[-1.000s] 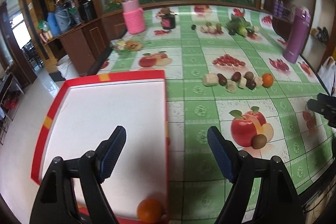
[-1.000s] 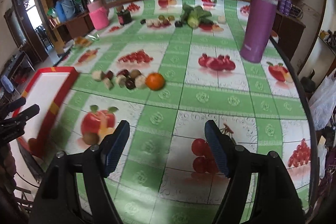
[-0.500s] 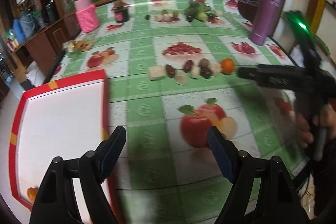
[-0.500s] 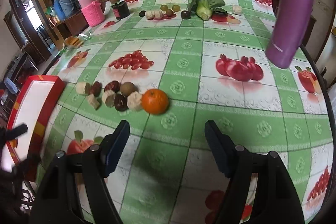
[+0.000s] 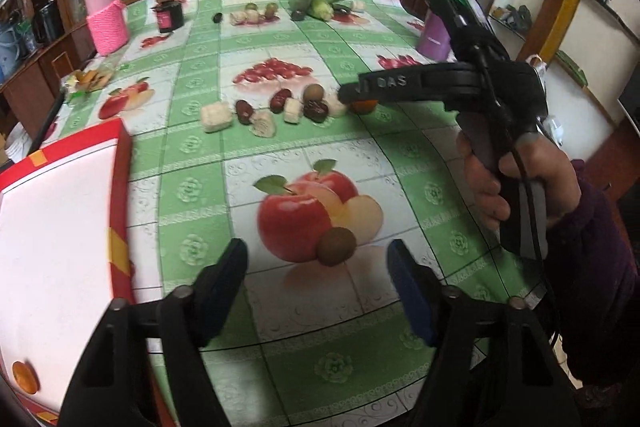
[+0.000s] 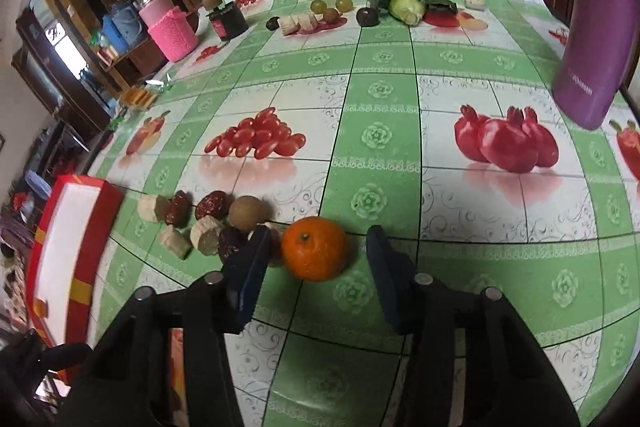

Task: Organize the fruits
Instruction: 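Grasp an orange with the right tool while the left tool grasps the brown kiwi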

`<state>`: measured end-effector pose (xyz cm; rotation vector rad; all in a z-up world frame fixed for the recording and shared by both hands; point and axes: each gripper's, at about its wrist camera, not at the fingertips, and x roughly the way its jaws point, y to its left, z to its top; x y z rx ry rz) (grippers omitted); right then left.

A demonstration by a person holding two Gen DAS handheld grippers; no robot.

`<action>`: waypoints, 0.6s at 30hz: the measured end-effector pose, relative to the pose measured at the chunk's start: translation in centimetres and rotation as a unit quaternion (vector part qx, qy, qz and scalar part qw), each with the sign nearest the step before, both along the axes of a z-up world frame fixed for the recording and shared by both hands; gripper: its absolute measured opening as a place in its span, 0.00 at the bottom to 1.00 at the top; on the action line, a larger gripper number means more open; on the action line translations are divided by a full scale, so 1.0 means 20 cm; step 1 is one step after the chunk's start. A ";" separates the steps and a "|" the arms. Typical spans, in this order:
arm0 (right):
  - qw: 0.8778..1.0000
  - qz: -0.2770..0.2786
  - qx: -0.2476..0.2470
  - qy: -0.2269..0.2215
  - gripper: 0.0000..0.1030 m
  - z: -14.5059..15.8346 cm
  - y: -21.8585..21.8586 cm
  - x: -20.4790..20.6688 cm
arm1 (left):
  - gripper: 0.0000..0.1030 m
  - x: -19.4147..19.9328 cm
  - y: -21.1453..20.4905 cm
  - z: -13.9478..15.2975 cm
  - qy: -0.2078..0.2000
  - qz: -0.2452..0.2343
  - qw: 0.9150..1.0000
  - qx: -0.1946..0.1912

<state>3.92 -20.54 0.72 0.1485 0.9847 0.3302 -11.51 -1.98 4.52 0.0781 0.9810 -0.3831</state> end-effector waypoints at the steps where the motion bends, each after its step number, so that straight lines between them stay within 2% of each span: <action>1: 1.000 0.002 0.001 -0.001 0.48 0.00 0.00 0.00 | 0.63 0.00 -0.01 -0.01 0.003 -0.003 1.000 -0.001; 4: 1.000 0.006 0.011 0.000 0.43 0.00 -0.01 0.00 | 0.53 0.01 -0.04 -0.04 0.012 -0.008 1.000 -0.003; 5: 1.000 0.009 0.015 0.001 0.39 0.00 -0.01 0.00 | 0.53 0.02 -0.04 -0.04 0.015 -0.008 1.000 -0.004; 11: 0.998 0.011 0.058 0.021 0.33 0.00 -0.06 -0.01 | 0.45 0.06 -0.04 -0.08 0.030 0.004 0.999 -0.011; 18: 0.996 -0.022 0.081 0.015 0.33 0.04 -0.15 -0.01 | 0.37 0.08 -0.10 -0.12 0.042 -0.009 0.999 -0.005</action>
